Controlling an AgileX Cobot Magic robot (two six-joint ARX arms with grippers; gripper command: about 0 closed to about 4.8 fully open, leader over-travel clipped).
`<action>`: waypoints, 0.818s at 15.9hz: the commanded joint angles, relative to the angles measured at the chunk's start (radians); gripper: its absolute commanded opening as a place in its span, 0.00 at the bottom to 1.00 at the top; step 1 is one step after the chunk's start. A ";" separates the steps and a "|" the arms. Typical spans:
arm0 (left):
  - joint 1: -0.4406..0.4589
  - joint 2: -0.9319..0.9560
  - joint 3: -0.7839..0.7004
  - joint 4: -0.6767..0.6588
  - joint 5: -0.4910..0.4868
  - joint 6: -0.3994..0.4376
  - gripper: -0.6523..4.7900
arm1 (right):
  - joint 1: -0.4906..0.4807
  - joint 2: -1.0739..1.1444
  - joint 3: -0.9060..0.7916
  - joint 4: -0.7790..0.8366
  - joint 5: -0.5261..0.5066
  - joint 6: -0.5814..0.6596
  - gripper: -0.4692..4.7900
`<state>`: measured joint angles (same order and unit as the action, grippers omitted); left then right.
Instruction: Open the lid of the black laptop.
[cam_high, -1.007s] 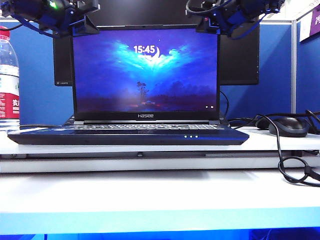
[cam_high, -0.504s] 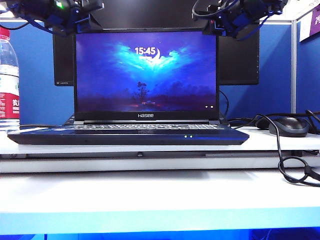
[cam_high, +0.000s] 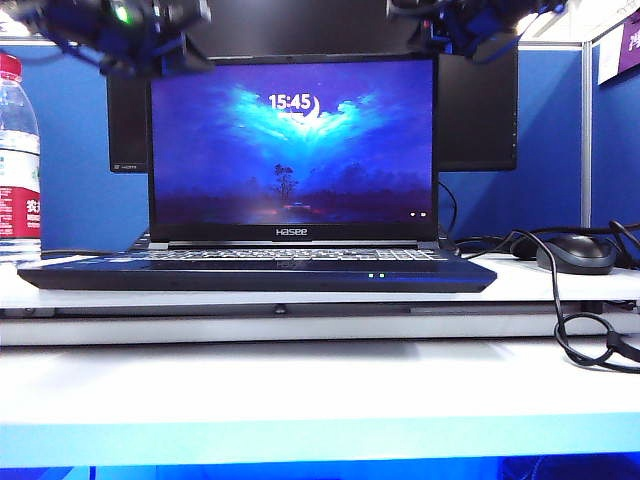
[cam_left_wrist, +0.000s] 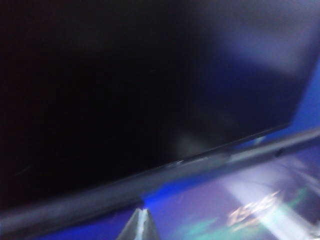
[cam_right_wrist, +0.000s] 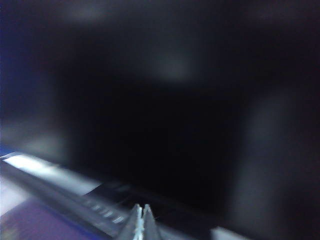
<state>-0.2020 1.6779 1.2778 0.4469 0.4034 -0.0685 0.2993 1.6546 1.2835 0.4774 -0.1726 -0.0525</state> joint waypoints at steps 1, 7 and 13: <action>0.000 -0.098 0.002 -0.061 0.070 0.012 0.12 | 0.013 -0.092 -0.010 -0.094 -0.040 0.007 0.09; 0.000 -0.463 0.002 -0.301 0.065 0.016 0.12 | 0.014 -0.457 -0.011 -0.336 -0.060 0.032 0.09; 0.000 -1.093 -0.183 -0.667 -0.098 -0.018 0.11 | 0.014 -1.057 -0.212 -0.594 -0.043 0.139 0.09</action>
<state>-0.2028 0.6338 1.1172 -0.2073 0.3408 -0.0582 0.3119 0.6479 1.0943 -0.1211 -0.2470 0.0658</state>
